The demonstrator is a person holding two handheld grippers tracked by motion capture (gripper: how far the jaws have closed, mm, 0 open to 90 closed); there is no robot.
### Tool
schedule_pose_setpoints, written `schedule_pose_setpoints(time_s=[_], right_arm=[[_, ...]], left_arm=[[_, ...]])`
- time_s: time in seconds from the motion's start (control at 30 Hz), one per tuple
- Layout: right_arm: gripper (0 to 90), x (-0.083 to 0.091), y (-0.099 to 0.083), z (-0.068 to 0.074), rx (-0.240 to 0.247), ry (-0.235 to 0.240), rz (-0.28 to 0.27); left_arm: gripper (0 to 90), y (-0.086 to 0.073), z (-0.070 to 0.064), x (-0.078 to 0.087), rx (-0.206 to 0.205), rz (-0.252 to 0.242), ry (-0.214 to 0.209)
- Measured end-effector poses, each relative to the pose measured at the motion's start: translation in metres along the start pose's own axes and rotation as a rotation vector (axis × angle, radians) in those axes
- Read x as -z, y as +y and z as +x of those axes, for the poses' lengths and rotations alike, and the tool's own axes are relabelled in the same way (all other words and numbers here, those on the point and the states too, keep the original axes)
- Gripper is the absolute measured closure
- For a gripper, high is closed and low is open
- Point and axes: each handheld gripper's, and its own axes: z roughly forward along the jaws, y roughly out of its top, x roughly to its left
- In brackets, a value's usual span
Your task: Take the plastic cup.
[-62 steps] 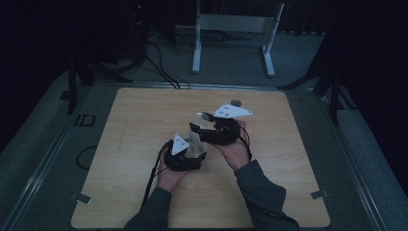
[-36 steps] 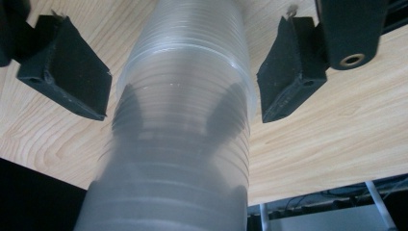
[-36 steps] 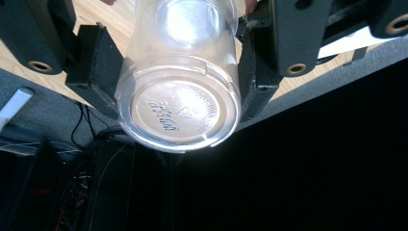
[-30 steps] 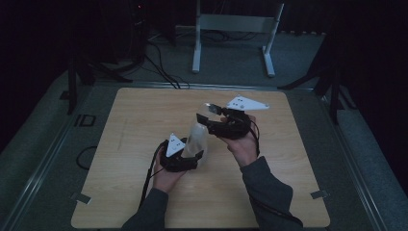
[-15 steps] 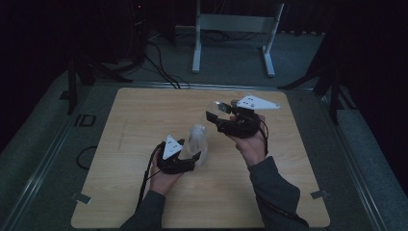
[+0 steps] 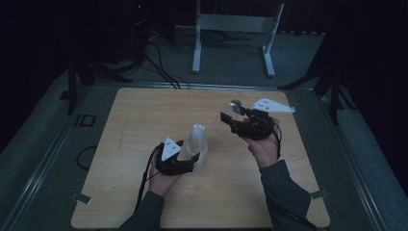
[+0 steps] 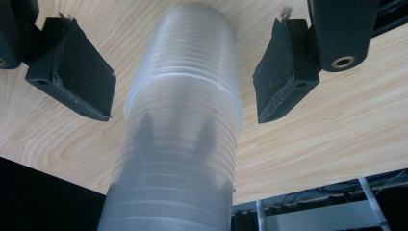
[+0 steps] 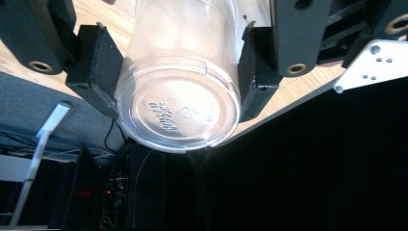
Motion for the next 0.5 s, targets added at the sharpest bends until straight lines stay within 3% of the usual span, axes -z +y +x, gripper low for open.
schedule_pose_setpoints(time_s=[0.5], right_arm=[[40.3, 0.011, -0.013, -0.012, -0.016, -0.037, 0.014]], left_arm=[[22.1, -0.004, -0.003, 0.01, -0.004, -0.003, 0.009]])
